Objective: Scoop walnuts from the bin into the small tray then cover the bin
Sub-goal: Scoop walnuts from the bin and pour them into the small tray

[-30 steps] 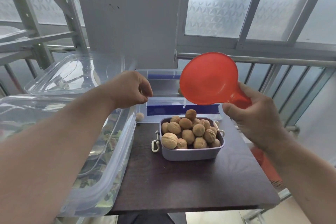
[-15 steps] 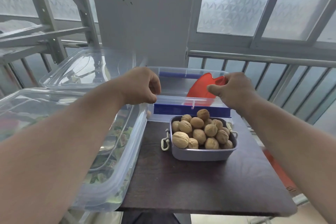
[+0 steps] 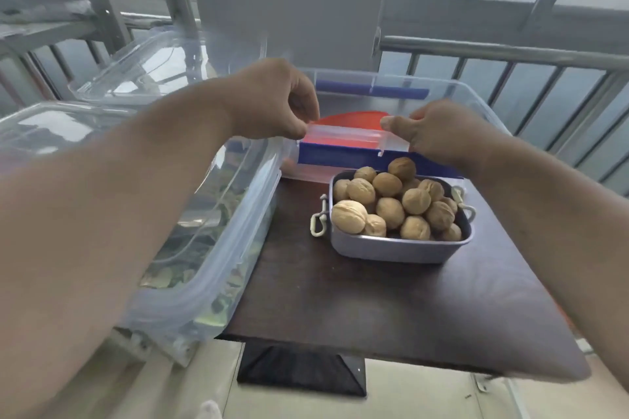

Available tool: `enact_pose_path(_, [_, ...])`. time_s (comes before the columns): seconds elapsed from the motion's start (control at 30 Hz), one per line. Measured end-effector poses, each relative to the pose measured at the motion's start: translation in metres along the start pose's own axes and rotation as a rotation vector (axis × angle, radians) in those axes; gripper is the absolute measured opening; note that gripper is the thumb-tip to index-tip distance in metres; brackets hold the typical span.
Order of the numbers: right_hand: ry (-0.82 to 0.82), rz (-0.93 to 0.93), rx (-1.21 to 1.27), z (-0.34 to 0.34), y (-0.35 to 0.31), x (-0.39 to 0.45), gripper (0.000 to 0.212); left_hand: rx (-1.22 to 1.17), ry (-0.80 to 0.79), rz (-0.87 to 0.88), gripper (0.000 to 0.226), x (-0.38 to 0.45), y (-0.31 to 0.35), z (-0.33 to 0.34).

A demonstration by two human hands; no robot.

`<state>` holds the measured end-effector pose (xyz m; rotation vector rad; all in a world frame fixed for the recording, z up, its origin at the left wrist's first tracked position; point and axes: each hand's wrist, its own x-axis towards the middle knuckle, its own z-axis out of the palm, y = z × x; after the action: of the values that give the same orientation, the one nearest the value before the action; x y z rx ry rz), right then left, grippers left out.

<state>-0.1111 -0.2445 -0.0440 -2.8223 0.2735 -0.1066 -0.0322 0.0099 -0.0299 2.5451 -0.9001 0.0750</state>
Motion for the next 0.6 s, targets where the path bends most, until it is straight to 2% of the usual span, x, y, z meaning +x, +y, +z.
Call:
enact_pose_path(0.1, [0.074,0.019,0.091,0.007,0.002,0.0,0.059,0.009,0.002,0.011,0.024,-0.001,0.002,0.002])
enact_pose_path(0.27, [0.154,0.029,0.246,0.008,-0.007,-0.011,0.034,0.017,-0.005,0.012,0.025,-0.002,0.006,0.004])
enact_pose_path(0.43, [0.142,0.042,0.3,0.004,-0.012,-0.012,0.026,0.012,-0.004,0.011,0.022,-0.003,0.006,0.004])
enact_pose_path(0.6, [0.065,0.054,0.223,-0.001,-0.019,-0.004,0.024,-0.007,0.023,-0.02,0.017,-0.003,0.003,0.002])
